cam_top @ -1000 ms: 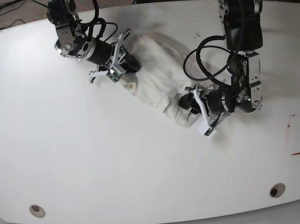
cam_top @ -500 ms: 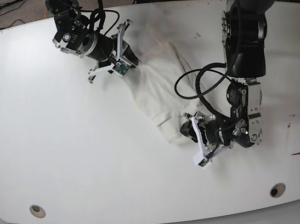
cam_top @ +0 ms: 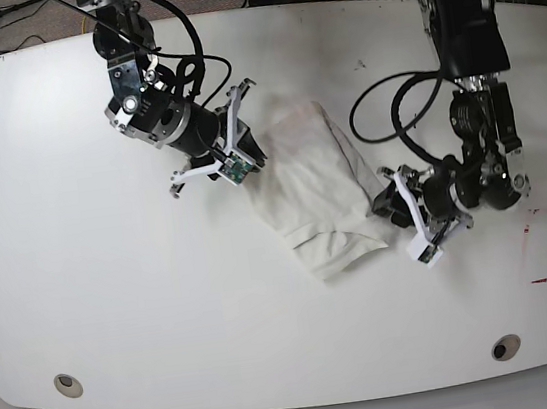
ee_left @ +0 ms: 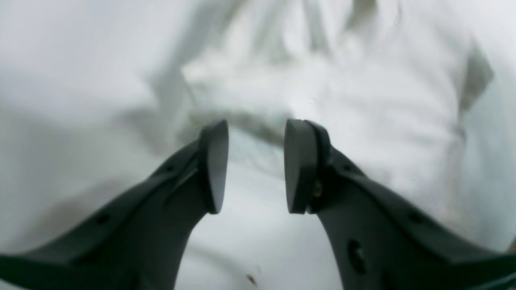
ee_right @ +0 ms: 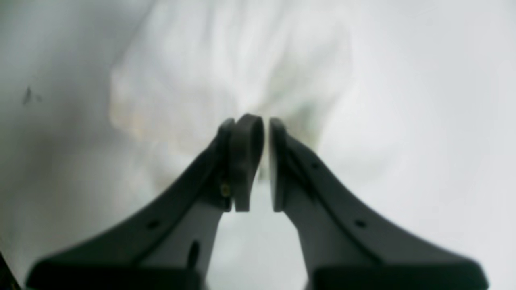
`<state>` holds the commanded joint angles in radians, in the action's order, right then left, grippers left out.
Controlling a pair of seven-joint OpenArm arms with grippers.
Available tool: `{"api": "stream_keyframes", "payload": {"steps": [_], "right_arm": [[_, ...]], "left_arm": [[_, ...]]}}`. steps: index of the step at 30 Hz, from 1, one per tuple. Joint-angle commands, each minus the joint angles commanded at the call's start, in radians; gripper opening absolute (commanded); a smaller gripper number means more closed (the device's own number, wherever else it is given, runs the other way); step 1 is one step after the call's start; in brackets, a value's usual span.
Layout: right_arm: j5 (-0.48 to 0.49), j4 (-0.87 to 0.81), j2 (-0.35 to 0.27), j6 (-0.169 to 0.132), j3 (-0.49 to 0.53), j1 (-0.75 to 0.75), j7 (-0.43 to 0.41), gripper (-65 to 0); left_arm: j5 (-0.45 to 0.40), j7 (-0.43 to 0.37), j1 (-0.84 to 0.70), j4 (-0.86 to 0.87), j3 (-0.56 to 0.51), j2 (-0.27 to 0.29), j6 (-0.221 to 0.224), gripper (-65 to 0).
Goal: Fold the T-shirt properly
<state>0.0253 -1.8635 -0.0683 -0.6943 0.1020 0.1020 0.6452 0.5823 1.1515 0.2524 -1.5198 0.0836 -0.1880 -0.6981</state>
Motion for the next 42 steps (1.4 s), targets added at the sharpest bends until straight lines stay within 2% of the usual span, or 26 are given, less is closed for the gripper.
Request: {"api": "stream_keyframes", "payload": {"steps": [8,10,18,23,28,32,37,42], "right_arm": [[0.002,0.135,0.021,0.000,0.002,-0.101,-0.014,-57.5],[0.000,0.180,0.031,0.000,0.002,-0.126,-0.032,-57.5],[-0.002,0.377,-0.017,0.000,0.000,-0.212,-0.132,-57.5],[0.000,0.473,-0.034,0.000,0.000,-0.222,-0.192,-57.5],[0.000,0.502,-0.044,0.000,0.000,-0.181,-0.235,-57.7],[0.000,0.479,-0.021,0.000,0.000,-0.126,-0.236,-57.7],[0.000,0.423,0.028,0.000,0.000,-0.069,-0.230,-57.7],[0.000,0.368,0.063,0.002,0.000,-0.029,-0.229,-57.7]], "left_arm": [[0.015,-0.003,-0.175,-0.081,0.038,0.008,0.000,-42.9],[0.015,-0.017,-0.193,-0.078,0.040,0.031,0.000,-43.1],[0.008,-0.172,-0.252,-0.006,0.012,0.107,0.000,-42.9],[0.008,-0.249,-0.226,0.095,-0.020,0.121,0.000,-42.9],[0.008,-0.308,-0.183,0.224,-0.043,0.117,0.030,-43.1],[0.009,-0.334,-0.176,0.256,-0.037,0.112,0.033,-43.1],[0.015,-0.331,-0.176,0.232,-0.037,0.046,0.035,-43.1],[0.015,-0.330,-0.180,0.184,-0.035,0.006,0.033,-43.1]]}}
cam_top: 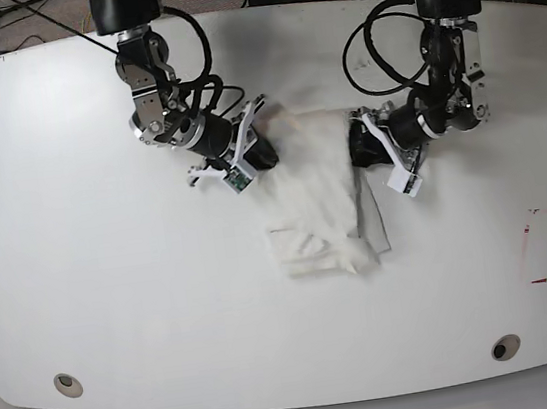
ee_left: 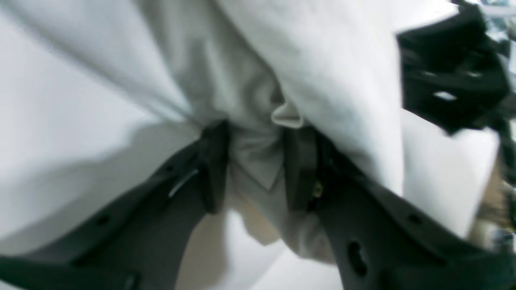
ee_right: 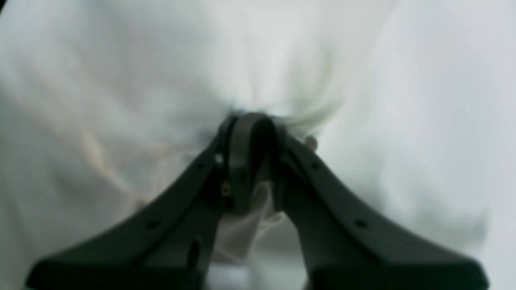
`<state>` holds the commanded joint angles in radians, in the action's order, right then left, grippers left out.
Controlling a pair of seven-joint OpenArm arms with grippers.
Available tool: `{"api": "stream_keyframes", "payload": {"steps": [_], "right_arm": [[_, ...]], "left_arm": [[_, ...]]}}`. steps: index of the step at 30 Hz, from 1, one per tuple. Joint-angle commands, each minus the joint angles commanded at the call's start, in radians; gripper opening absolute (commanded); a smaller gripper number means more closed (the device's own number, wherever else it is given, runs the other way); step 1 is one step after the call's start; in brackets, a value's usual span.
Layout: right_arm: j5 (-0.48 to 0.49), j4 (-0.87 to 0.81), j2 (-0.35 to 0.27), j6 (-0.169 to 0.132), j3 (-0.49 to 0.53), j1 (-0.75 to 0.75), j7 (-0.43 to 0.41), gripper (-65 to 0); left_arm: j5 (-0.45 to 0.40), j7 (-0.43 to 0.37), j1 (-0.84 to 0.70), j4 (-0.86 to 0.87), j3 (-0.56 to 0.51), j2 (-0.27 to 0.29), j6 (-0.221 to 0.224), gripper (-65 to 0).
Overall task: Fold the T-shirt properly
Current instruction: 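Lay the folded shirt down and release both grippers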
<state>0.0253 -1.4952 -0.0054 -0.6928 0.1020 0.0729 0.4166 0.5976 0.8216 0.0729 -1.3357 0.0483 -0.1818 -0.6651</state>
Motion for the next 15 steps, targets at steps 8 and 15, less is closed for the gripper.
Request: {"api": "stream_keyframes", "payload": {"steps": [8,15], "right_arm": [[-0.002,-0.115,0.034,0.000,0.000,0.012,0.101,-57.7],[-0.002,-0.253,0.028,0.000,0.000,0.011,0.184,-57.7]], "left_arm": [[0.002,0.037,-0.002,-0.118,0.011,-0.106,0.000,-43.2],[0.002,0.127,0.005,-0.293,0.112,-0.118,-0.002,-43.1]]}}
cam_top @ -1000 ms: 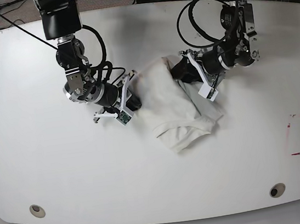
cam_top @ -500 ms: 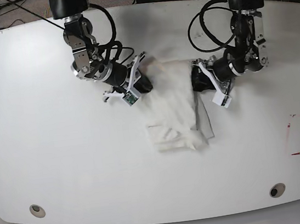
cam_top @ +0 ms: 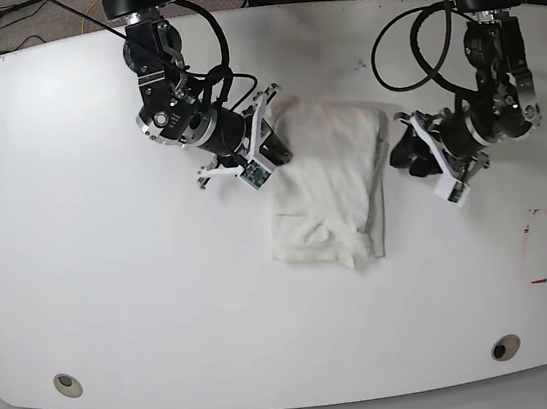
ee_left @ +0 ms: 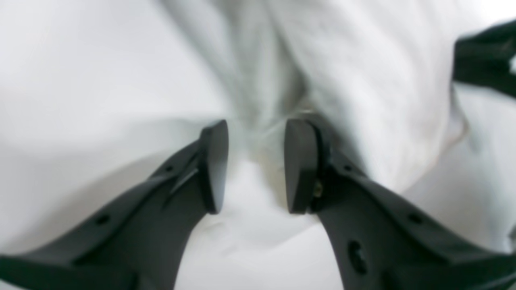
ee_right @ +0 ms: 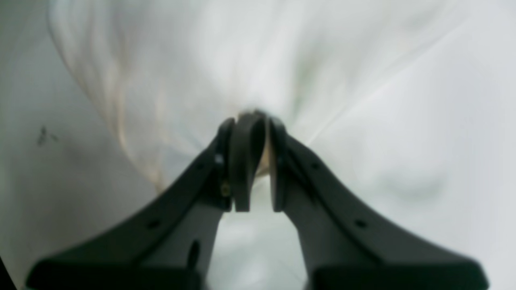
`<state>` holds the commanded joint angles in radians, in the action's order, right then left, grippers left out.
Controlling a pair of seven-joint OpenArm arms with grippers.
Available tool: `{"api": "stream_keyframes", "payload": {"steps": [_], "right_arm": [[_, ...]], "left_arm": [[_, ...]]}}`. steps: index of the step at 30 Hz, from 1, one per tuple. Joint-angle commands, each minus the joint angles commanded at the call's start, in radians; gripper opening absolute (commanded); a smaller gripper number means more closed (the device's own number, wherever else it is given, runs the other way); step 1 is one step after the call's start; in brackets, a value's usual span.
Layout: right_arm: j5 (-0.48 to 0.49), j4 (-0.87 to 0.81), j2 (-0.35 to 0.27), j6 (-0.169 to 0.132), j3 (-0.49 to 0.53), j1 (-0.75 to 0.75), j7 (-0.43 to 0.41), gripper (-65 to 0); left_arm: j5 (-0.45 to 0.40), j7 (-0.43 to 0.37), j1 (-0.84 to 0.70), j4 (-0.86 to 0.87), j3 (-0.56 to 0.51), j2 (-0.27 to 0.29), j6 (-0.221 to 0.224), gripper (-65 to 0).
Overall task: Fold the T-shirt properly
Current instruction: 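Lay the folded shirt down and release both grippers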
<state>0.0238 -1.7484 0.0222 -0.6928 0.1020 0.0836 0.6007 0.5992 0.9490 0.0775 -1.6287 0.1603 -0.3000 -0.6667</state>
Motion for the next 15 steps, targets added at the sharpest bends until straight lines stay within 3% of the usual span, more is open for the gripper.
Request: {"api": "stream_keyframes", "payload": {"steps": [3,6,8,12,15], "right_arm": [[0.000,-0.063,-0.003,0.000,-0.005,0.002,0.034,-57.7],[0.000,-0.112,-0.025,0.000,-0.006,0.002,0.077,-57.7],[0.000,-0.147,-0.043,0.000,-0.006,0.002,0.101,-57.7],[0.000,-0.209,-0.084,0.000,-0.011,0.002,0.129,-57.7],[0.002,-0.222,-0.100,0.000,-0.040,0.002,0.135,-57.7]], "left_arm": [[0.000,0.021,0.025,-0.081,0.005,0.003,0.008,-42.9],[-0.006,0.023,0.043,-0.137,0.006,0.046,0.023,-42.8],[-0.008,0.021,0.041,-0.176,0.006,0.097,0.071,-42.6],[-0.011,0.014,0.044,-0.213,-0.021,0.199,0.250,-39.6],[-0.046,-0.015,0.046,-0.215,-0.072,0.244,0.377,-34.7]]}}
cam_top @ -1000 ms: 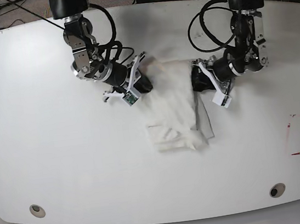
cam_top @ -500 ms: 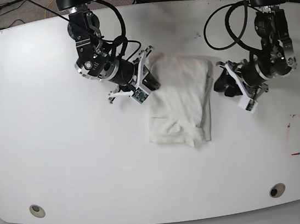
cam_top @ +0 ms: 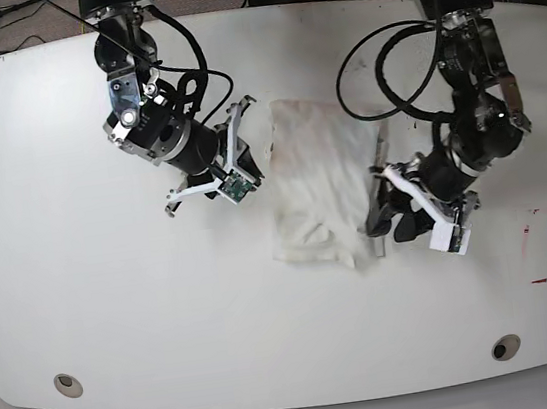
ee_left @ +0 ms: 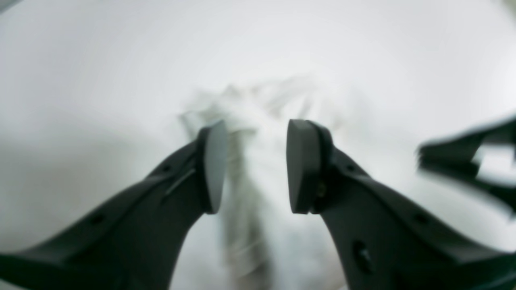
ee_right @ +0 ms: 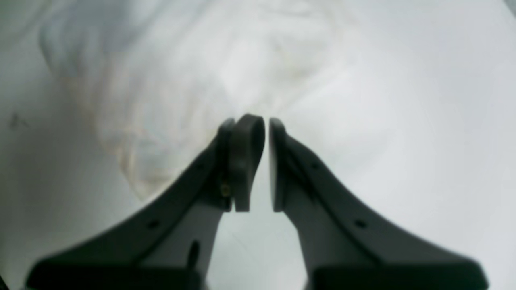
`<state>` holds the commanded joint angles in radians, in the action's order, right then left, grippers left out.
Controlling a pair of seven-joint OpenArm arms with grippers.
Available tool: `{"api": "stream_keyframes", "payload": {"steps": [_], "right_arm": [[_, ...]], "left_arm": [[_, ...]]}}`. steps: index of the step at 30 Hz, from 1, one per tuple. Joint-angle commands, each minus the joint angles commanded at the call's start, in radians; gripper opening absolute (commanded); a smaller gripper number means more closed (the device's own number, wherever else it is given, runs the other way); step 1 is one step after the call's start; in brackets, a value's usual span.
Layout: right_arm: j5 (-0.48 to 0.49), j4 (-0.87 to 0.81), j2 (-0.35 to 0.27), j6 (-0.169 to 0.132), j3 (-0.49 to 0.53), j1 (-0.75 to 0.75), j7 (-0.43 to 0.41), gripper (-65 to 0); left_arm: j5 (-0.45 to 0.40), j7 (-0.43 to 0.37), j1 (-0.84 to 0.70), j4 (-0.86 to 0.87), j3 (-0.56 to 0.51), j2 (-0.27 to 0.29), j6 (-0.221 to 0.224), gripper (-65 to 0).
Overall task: Fold the T-shirt properly
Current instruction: 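Lay the folded shirt down and release both grippers, then grasp the folded shirt with the left gripper and drag it to the table edge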
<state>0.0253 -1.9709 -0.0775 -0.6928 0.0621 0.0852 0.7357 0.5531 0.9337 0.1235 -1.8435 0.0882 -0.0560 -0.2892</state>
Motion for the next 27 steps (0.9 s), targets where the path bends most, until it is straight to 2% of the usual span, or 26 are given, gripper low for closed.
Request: {"api": "stream_keyframes", "payload": {"steps": [2,6,7,8,12,13,18,22,27], "right_arm": [[0.000,0.000,-0.002,0.000,-0.038,0.000,0.000,-57.7],[0.000,0.000,-0.003,-0.002,-0.112,0.000,0.000,-57.7],[0.000,0.000,-0.003,-0.003,-0.121,0.000,0.000,-57.7],[0.000,0.000,-0.003,-0.005,-0.149,0.000,0.000,-57.7],[0.002,0.002,-0.008,-0.005,-0.190,0.000,0.000,-57.7],[0.002,0.003,-0.008,-0.005,-0.204,0.000,0.000,-57.7],[0.002,0.003,-0.008,-0.005,-0.226,0.000,0.000,-57.7],[0.002,0.003,-0.008,-0.005,-0.226,0.011,0.000,-57.7],[0.005,0.003,-0.008,-0.005,-0.226,0.015,0.000,-57.7]], "left_arm": [[-0.054,-0.052,-0.005,0.000,-0.048,0.026,0.086,-31.9],[-0.166,-0.183,-0.032,0.012,-0.153,0.061,0.181,-29.6],[-0.183,-0.201,-0.038,0.017,-0.169,0.064,0.187,-29.4],[-0.232,-0.265,-0.055,0.031,-0.221,0.074,0.209,-29.6],[-0.368,-0.404,-0.081,0.089,-0.339,0.075,0.250,-29.4],[-0.422,-0.448,-0.094,0.123,-0.374,0.075,0.273,-29.3],[-0.563,-0.571,-0.123,0.265,-0.445,0.075,0.333,-29.3],[-0.594,-0.663,-0.143,0.393,-0.434,0.072,0.370,-29.3],[-0.595,-0.752,-0.144,0.574,-0.359,0.060,0.377,-29.3]]}}
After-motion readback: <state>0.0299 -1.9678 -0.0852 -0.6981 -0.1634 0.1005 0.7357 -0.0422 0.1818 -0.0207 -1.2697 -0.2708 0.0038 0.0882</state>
